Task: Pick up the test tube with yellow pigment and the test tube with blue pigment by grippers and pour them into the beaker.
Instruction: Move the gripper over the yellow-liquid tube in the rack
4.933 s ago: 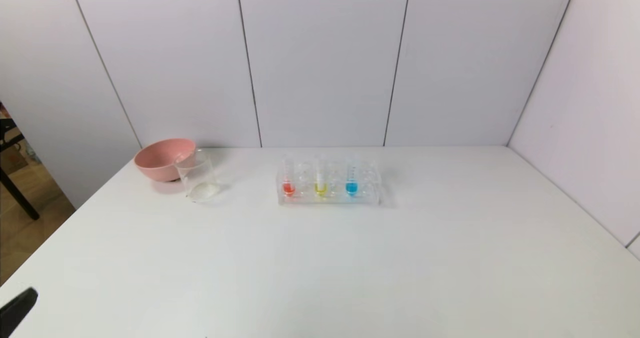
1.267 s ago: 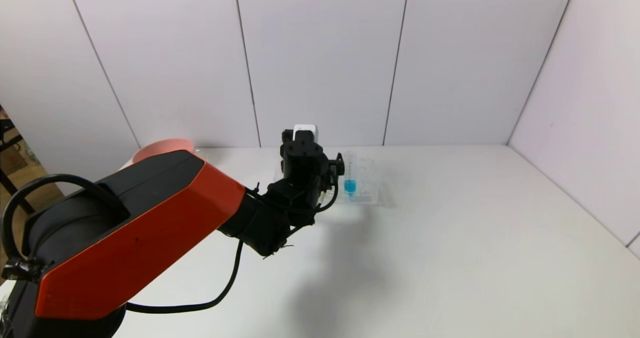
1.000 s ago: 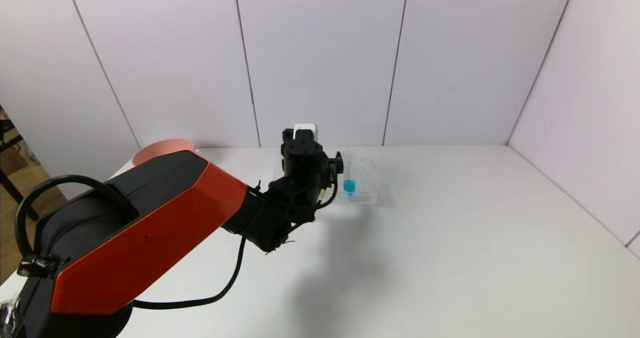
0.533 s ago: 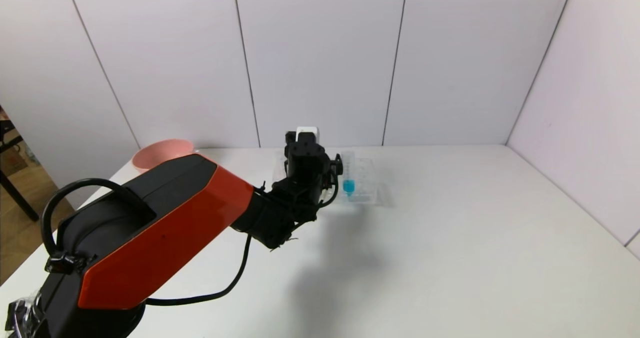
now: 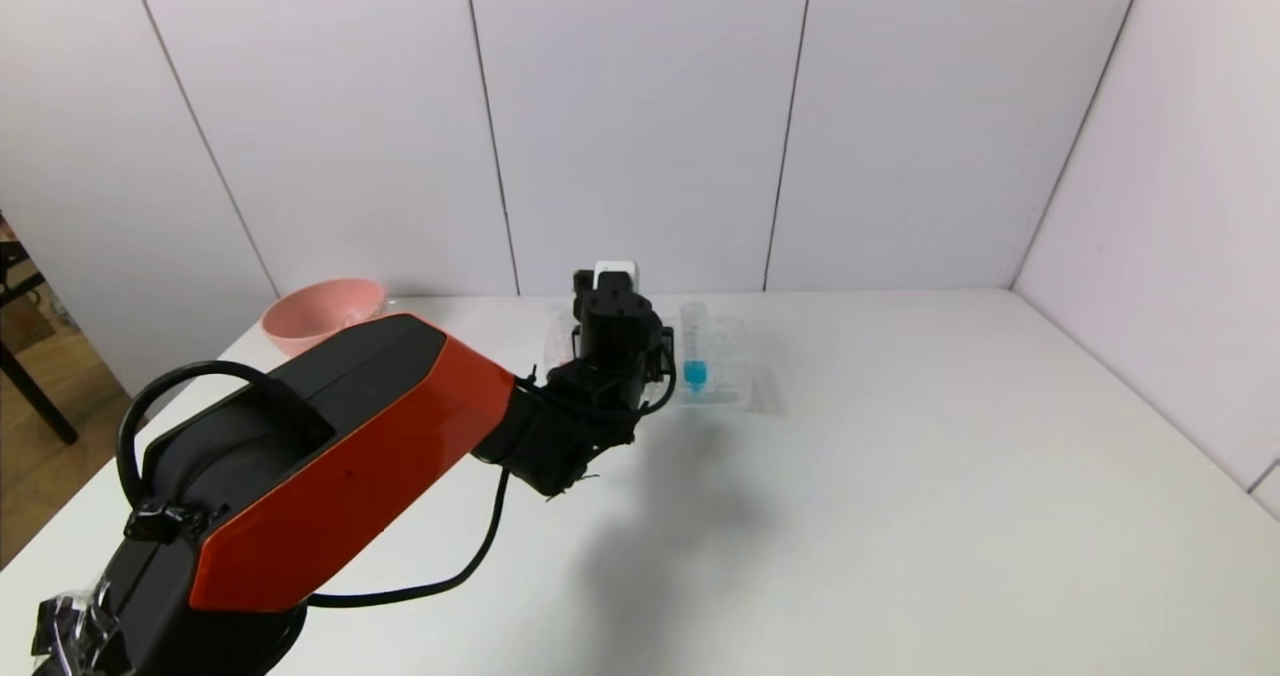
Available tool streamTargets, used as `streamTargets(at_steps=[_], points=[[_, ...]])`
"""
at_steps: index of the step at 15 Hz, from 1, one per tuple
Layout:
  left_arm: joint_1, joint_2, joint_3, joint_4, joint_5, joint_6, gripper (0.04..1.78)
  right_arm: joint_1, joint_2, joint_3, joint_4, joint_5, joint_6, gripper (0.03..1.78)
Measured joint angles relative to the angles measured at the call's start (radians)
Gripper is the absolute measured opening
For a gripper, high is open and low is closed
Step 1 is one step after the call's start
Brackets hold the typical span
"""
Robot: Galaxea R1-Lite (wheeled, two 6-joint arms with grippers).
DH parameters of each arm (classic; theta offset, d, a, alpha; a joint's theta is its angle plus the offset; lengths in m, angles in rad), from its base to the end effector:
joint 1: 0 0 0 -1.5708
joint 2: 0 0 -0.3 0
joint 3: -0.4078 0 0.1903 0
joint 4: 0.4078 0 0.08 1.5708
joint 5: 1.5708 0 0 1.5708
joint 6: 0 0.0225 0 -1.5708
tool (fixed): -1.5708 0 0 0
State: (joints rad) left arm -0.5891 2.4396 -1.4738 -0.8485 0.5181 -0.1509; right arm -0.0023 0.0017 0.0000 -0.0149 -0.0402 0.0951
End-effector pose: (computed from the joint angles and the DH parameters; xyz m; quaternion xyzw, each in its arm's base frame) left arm 0.4131 -0.2626 0.0813 -0.0445 0.0524 -0.0316 0.9971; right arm -0.0227 -0.0009 0.0770 0.0476 -0.0076 -0.0209 0.9986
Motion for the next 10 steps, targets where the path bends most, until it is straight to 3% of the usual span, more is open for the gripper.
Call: streamTargets(at_steps=[10], points=[[0.000,0.000,0.000,-0.002,-0.001,0.002,0.56,0.001,0.000,0.000,0.000,0.000,0.000,1.71]])
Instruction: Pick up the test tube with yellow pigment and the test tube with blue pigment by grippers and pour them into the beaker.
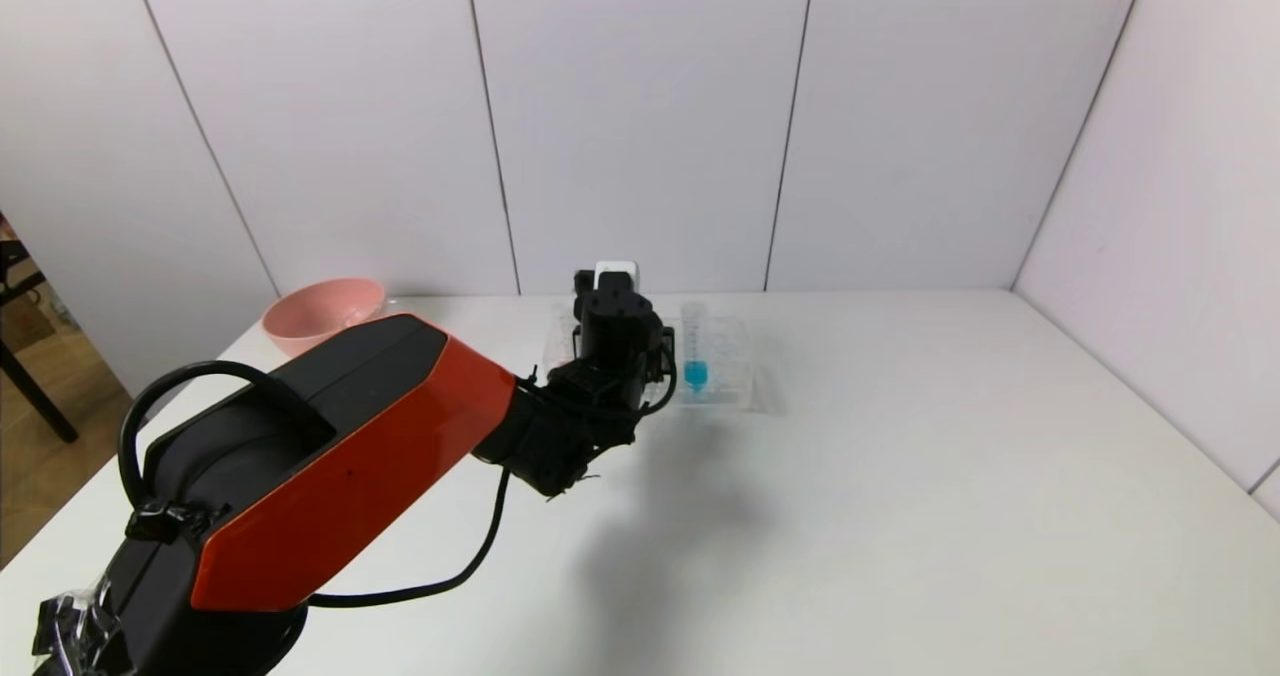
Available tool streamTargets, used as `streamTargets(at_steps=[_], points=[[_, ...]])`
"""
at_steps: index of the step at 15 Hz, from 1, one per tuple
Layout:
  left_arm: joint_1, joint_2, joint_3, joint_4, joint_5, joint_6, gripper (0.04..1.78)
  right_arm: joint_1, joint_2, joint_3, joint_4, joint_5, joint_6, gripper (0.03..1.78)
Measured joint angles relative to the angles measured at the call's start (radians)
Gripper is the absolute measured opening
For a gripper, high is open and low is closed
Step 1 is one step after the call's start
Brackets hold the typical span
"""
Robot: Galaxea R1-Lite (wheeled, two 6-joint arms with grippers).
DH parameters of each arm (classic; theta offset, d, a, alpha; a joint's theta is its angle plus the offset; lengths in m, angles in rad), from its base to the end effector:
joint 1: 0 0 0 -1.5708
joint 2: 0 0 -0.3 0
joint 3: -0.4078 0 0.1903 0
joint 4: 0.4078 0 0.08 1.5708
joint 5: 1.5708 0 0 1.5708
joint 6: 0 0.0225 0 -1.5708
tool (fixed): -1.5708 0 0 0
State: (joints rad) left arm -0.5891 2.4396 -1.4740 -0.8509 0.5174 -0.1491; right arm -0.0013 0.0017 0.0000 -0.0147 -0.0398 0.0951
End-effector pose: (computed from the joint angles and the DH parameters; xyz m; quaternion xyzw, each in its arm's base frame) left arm 0.4131 -0.2627 0.0816 -0.0443 0.0513 -0.0321 0.9972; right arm -0.0227 -0.0009 0.0770 0.0476 -0.0075 -0.0202 0.9986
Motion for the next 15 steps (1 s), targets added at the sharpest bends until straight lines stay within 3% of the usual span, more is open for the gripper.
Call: streamTargets(at_steps=[15], points=[[-0.012,-0.083,0.000,0.065,0.003,0.007,0.56,0.000,0.000,0.000,0.000,0.000,0.000,1.71]])
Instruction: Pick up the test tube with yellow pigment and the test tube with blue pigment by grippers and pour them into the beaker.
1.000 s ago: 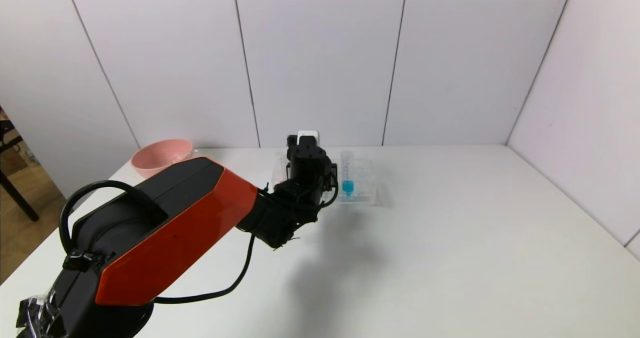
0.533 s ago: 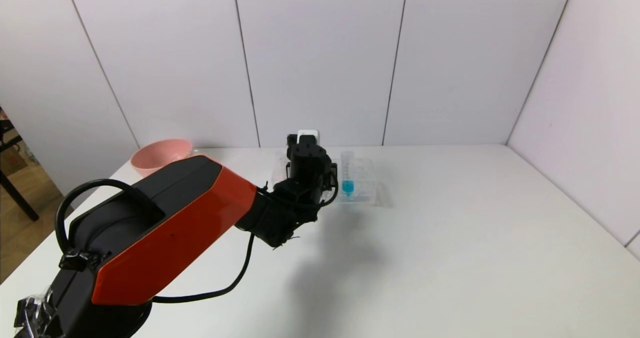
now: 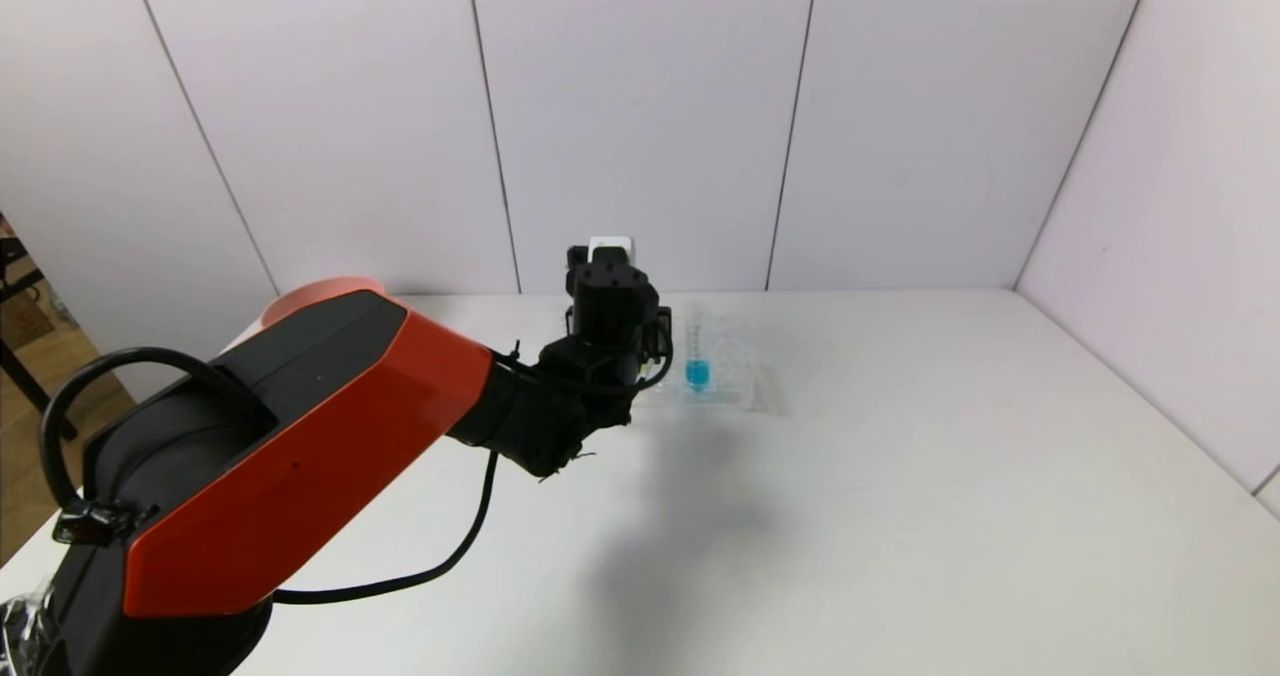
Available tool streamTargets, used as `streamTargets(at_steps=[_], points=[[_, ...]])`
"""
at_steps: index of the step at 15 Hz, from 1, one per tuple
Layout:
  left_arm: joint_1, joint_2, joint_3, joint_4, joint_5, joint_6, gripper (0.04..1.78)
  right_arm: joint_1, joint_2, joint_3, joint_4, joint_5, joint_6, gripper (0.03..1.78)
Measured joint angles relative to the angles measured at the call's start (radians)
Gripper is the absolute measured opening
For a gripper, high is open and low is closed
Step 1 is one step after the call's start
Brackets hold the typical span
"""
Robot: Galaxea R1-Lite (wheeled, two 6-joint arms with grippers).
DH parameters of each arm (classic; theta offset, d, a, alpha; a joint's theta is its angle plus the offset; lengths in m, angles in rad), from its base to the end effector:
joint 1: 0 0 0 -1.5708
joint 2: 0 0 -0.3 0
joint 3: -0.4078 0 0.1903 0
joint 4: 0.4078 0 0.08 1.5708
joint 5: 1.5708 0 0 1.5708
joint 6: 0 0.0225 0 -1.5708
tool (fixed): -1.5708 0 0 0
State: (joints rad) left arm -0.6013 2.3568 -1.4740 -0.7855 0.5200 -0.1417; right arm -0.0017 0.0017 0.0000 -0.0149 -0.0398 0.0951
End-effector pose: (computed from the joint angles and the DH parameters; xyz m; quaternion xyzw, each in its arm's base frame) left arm 0.4026 -0.2626 0.1153 -0.0449 0.0440 -0.0376 0.9973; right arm -0.0227 -0.0009 0.0770 0.0476 -0.0076 -0.0204 0.9986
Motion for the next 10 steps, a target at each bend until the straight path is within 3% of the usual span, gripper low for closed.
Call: streamTargets(at_steps=[10], points=[[-0.019,-0.166,-0.003,0.160,0.001,0.007,0.54,0.000,0.000,0.000,0.000,0.000,0.000,1.71]])
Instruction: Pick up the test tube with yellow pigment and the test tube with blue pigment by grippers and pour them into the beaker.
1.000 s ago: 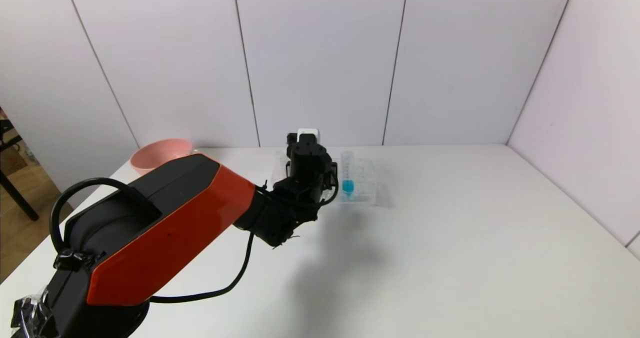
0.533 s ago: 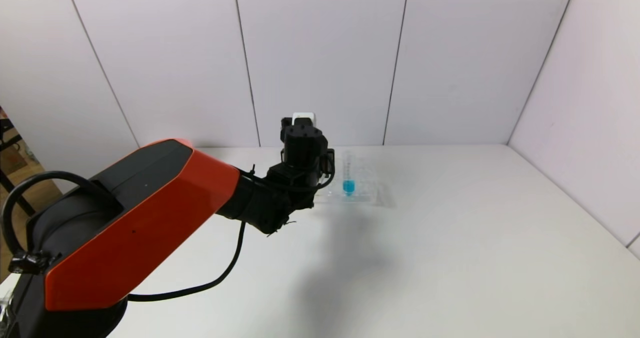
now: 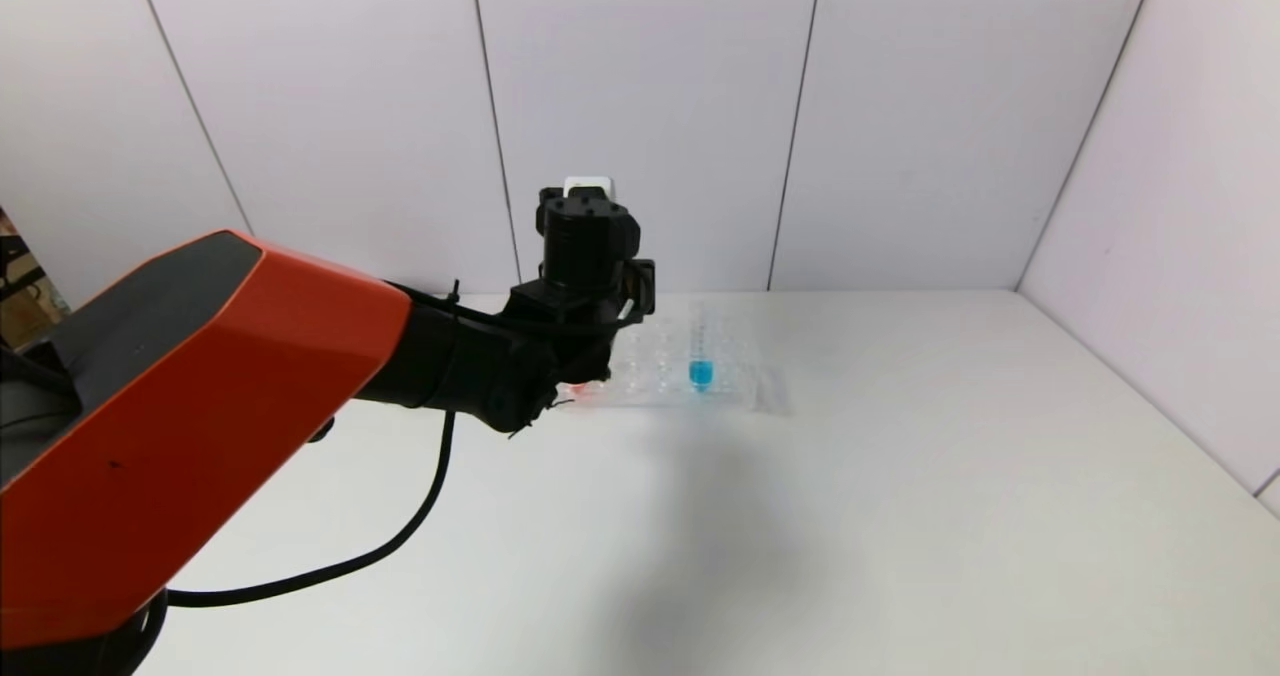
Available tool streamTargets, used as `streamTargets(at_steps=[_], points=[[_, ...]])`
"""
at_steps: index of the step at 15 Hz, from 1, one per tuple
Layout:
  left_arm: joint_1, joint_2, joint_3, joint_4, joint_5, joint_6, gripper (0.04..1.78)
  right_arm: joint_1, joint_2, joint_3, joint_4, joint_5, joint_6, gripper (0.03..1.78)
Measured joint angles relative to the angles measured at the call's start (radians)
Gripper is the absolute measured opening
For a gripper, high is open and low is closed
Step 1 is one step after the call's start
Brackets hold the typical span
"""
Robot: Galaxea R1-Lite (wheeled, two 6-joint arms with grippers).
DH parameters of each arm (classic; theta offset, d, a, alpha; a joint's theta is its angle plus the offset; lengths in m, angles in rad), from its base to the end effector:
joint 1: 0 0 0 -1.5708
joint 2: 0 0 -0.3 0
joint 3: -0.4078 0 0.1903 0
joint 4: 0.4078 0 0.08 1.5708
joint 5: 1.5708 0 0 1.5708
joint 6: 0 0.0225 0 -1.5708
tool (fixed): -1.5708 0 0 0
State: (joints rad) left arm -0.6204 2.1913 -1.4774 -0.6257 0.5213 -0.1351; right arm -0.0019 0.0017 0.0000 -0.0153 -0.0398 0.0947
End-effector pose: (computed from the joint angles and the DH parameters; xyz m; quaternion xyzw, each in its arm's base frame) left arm 0.3767 -0.2554 0.1780 -0.0436 0.0404 -0.0469 0.9971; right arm -0.0227 -0.0009 0.0771 0.0474 -0.0078 -0.0205 0.9986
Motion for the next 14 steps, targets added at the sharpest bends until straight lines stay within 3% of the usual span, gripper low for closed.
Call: streamTargets(at_steps=[14], points=[[-0.018,-0.162,-0.051,0.162,-0.005,-0.003,0.54,0.000,0.000,0.000,0.000,0.000,0.000,1.71]])
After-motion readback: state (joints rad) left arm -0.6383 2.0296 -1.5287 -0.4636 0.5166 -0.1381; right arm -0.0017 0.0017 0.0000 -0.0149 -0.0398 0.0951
